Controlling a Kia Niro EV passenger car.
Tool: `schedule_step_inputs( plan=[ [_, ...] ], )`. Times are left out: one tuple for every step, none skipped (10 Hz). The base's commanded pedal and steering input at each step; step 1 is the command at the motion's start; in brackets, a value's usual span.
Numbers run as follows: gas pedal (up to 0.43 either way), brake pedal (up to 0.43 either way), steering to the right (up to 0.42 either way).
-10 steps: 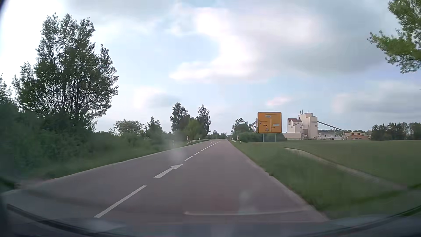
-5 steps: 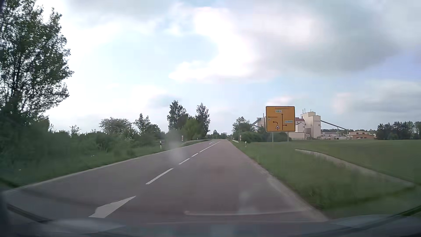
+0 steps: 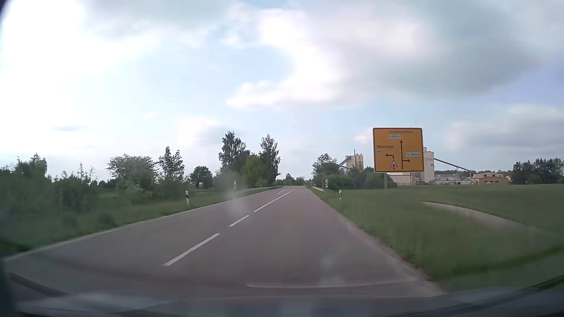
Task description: Follow the waypoints while adhering to traffic rules and regulations
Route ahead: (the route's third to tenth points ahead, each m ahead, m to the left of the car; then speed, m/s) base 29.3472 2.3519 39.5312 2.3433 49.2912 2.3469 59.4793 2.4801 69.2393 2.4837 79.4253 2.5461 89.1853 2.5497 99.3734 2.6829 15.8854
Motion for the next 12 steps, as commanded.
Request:
schedule_step_inputs(
  plan=[
    [0.189,0.0,0.0],
    [0.177,0.0,0.0],
    [0.177,0.0,0.0],
    [0.177,0.0,0.0],
    [0.177,0.0,0.0],
    [0.177,0.0,0.0],
    [0.177,0.0,0.0],
    [0.177,0.0,0.0],
    [0.177,0.0,0.0],
    [0.177,0.0,0.0],
    [0.177,0.0,0.0],
    [0.177,0.0,0.0]
  ],
)
